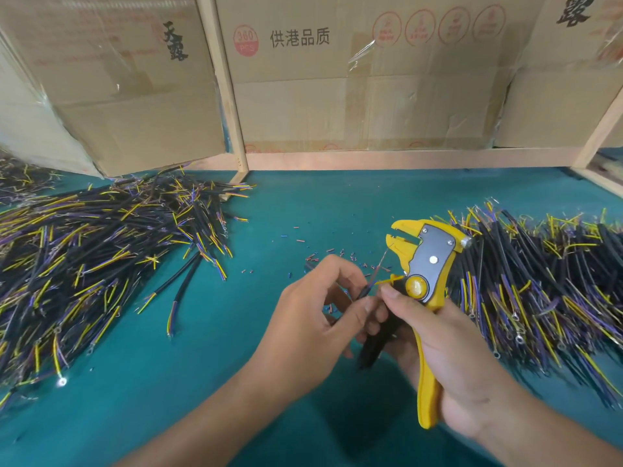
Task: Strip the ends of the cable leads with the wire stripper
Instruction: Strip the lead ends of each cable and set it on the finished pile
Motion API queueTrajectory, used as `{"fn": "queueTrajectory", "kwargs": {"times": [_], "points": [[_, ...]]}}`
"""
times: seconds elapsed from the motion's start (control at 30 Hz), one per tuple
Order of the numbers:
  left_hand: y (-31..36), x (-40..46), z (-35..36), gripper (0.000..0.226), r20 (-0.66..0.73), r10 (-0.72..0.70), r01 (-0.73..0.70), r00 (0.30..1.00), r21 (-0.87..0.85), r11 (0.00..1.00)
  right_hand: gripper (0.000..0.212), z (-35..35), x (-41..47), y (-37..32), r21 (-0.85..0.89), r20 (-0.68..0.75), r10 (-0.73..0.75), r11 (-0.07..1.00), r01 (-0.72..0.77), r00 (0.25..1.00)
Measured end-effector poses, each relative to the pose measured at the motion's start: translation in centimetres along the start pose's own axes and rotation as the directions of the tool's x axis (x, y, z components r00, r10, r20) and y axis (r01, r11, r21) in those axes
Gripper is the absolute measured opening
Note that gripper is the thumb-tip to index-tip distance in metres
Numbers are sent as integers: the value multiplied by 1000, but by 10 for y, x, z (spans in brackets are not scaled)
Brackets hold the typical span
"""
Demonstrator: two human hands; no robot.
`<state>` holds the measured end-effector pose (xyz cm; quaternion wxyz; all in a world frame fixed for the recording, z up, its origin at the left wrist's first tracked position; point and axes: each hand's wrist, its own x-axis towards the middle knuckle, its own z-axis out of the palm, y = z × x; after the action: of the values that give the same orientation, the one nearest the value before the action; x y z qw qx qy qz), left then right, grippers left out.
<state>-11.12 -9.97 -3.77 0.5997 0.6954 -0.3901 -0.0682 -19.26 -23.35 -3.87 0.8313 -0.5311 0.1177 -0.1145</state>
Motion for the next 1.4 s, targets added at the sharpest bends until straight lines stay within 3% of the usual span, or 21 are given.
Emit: {"fn": "queueTrajectory", "kwargs": {"times": [0.17,0.3,0.53,0.67,0.83,1.0,1.13,1.23,1.4], "points": [[-5,3,-4,27,21,53,-55,998,83,995,13,1,1,-4,62,-21,-28,998,29,999],[-3,4,-6,24,110,3,10,994,-117,993,8,0,2,-6,30,-21,-75,997,75,997],[1,5,-8,30,167,-49,93,985,-266,960,8,-3,2,-4,-51,15,-95,994,96,995],[1,6,-10,22,224,-56,100,973,-188,977,12,-4,1,-6,-55,35,-117,991,119,993],[1,5,-12,9,173,-95,108,980,-64,992,11,-4,1,-7,-57,48,-121,991,124,991],[10,3,-8,24,70,163,-176,984,256,951,7,-2,-1,-4,-110,45,-104,988,109,994],[12,4,-8,21,33,210,-208,977,360,910,12,-2,-2,-2,-125,84,-106,985,116,991],[11,3,-7,17,4,248,-230,969,390,892,12,0,-3,-2,-93,91,-91,991,99,992],[5,0,-5,19,-71,170,-133,983,363,922,12,0,-4,-2,-85,108,-91,991,100,990]]}}
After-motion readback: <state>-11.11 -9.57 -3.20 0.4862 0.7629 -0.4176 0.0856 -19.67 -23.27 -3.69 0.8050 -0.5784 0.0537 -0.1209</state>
